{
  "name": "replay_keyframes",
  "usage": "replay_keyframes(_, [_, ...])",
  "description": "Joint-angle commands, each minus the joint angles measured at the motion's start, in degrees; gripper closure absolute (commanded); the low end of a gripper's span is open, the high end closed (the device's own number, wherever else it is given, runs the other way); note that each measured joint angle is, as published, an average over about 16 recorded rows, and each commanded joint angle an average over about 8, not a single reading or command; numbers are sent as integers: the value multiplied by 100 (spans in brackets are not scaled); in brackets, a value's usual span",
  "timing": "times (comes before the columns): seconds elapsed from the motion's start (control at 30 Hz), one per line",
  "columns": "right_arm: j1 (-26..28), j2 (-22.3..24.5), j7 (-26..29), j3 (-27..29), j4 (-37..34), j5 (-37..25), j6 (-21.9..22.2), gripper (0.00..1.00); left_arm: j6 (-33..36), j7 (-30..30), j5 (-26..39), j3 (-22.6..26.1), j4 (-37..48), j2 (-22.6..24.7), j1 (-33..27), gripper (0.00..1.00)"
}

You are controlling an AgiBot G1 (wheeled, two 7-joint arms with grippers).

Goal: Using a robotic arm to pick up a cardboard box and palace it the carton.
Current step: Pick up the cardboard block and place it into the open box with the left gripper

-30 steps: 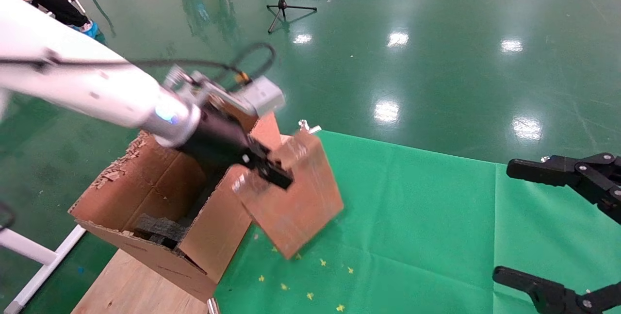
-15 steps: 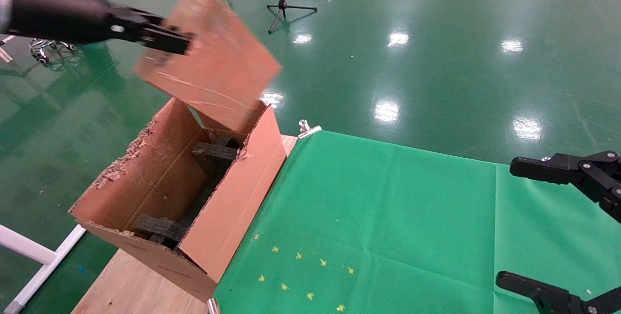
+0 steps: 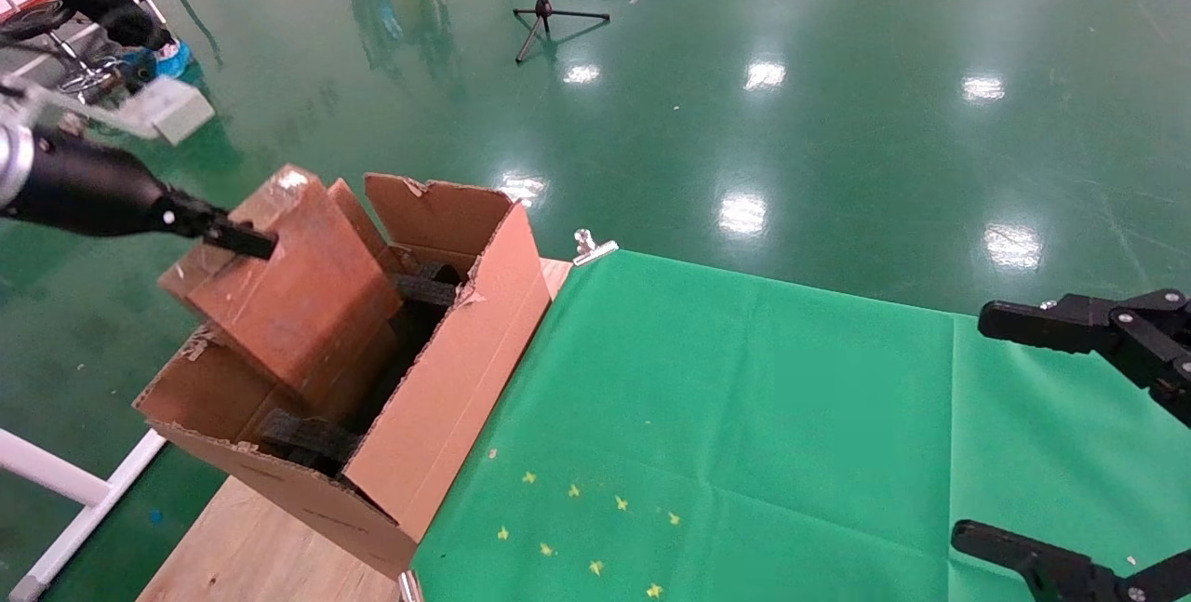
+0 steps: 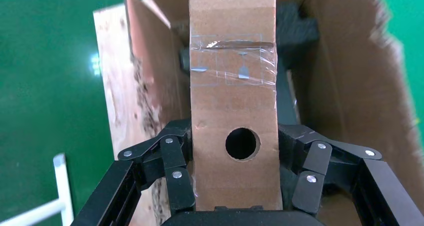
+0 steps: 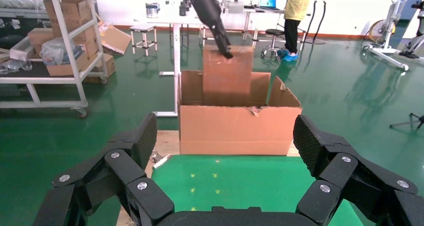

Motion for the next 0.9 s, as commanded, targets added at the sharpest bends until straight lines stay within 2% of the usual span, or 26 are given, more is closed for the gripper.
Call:
replay_keyframes(0.03, [0,0,0,0,0,0,0,0,-120,214,166,100,418,117,-23,100])
replay_keyframes(0.37, [1,1,-1,-2,0,1,1,0,-1160,442,352,180,1229,508,81,100])
replay_keyframes(0.9, [1,2,-2,-5,0,3,2,0,-1829,518,222,93,1832,729,582,100])
